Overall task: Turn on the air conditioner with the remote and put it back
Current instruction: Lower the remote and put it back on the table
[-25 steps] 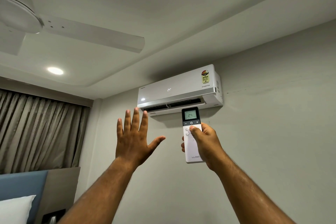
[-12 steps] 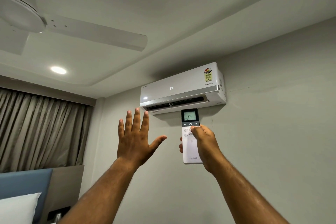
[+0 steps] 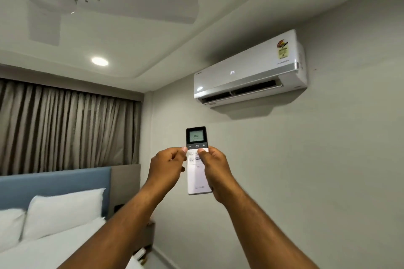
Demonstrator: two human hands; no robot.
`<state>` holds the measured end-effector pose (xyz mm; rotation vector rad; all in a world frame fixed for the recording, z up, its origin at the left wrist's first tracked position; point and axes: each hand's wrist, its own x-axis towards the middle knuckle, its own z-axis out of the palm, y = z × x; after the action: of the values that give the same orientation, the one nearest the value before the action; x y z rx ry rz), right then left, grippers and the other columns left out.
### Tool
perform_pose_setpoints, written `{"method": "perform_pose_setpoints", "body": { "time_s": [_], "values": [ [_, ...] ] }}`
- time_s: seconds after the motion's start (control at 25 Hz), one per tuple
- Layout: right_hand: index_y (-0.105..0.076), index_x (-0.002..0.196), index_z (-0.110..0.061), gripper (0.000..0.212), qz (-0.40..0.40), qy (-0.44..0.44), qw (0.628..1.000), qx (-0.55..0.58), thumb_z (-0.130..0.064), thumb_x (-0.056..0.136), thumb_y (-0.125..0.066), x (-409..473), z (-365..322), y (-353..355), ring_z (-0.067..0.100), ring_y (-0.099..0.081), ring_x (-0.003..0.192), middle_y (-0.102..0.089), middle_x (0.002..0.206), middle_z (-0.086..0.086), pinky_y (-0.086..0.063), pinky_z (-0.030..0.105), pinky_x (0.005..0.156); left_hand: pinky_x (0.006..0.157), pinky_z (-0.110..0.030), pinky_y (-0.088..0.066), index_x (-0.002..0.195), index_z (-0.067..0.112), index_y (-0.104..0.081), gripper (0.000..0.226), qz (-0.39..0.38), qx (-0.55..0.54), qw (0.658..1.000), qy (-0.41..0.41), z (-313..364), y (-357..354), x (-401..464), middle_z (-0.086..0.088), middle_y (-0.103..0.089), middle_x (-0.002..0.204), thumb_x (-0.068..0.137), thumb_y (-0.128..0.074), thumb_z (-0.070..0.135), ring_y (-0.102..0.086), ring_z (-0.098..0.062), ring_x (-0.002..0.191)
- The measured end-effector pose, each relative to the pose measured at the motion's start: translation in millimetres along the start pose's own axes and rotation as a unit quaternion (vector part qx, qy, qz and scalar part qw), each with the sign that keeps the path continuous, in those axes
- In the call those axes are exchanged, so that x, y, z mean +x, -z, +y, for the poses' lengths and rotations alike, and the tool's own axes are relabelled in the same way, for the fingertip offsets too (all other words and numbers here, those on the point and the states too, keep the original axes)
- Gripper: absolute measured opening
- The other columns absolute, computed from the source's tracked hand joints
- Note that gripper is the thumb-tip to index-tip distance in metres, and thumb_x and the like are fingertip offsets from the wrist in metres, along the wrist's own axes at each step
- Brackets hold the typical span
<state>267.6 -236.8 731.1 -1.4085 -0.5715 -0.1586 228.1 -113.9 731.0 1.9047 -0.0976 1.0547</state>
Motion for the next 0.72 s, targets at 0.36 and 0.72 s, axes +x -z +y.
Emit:
{"method": "perform_pose_setpoints", "body": {
  "time_s": [0.36, 0.72],
  "values": [
    [-0.061, 0.101, -0.024, 0.016, -0.162, -0.181, 0.97, 0.023, -0.026, 0.097, -0.046, -75, 148, -144, 0.018, -0.069, 0.076, -0.071, 0.092, 0.001, -0.054, 0.026, 0.059, 0.044, -0.021, -0.051, 0.094, 0.027, -0.066, 0.015, 0.066, 0.007, 0.963, 0.262, -141, 106, -125, 0.004, -0.071, 0.089, 0.096, -0.053, 0.019, -0.068, -0.016, 0.069],
    [-0.066, 0.106, -0.008, 0.038, -0.293, -0.402, 0.867, -0.026, -0.012, 0.085, -0.035, -208, 329, -205, 0.028, -0.066, 0.079, -0.073, 0.098, 0.013, -0.05, 0.035, 0.07, 0.057, -0.032, -0.056, 0.098, 0.018, -0.067, 0.015, 0.134, 0.024, 0.851, 0.507, -271, 146, -308, -0.006, -0.072, 0.095, 0.093, -0.052, 0.015, -0.068, -0.028, 0.078]
  ]
}}
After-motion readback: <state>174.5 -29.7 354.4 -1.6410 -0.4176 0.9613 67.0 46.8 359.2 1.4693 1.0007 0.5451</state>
